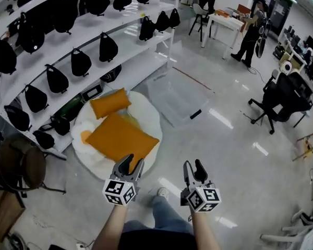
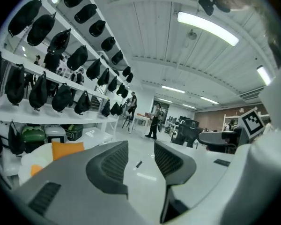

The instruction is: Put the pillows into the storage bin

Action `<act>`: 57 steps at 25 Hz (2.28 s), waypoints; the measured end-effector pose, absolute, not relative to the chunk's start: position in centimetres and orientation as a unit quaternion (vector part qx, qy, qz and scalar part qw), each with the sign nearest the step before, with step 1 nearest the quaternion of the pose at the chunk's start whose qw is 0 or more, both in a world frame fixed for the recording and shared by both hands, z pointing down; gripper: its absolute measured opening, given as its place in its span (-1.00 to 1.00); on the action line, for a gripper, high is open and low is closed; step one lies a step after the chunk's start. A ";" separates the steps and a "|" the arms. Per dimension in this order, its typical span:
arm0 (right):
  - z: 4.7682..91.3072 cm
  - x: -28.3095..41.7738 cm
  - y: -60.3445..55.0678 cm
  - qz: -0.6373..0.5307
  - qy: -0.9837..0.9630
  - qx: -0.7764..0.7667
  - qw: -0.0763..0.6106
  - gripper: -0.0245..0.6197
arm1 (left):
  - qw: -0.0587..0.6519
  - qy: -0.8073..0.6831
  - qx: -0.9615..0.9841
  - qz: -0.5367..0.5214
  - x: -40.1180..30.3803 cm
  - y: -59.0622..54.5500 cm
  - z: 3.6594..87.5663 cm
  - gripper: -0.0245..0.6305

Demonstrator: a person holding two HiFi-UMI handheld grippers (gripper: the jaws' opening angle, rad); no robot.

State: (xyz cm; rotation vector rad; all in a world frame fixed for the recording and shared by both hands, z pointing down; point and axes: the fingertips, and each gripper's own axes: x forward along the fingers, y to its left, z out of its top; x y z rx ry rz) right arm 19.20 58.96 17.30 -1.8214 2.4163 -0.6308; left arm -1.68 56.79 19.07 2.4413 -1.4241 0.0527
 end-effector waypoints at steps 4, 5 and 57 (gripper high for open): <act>17.7 18.1 52.2 -0.214 0.812 -0.542 0.007 -0.38 | 0.157 -0.546 0.823 0.005 -2.8 52.7 18.4 -0.41; 17.9 17.3 51.0 -0.216 0.820 -0.529 0.001 -0.38 | 0.158 -0.558 0.815 0.000 -3.4 52.2 18.3 -0.41; 22.4 -9.8 23.6 -0.266 0.911 -0.302 -0.092 -0.38 | 0.236 -0.759 0.607 0.008 -27.6 38.8 24.4 -0.39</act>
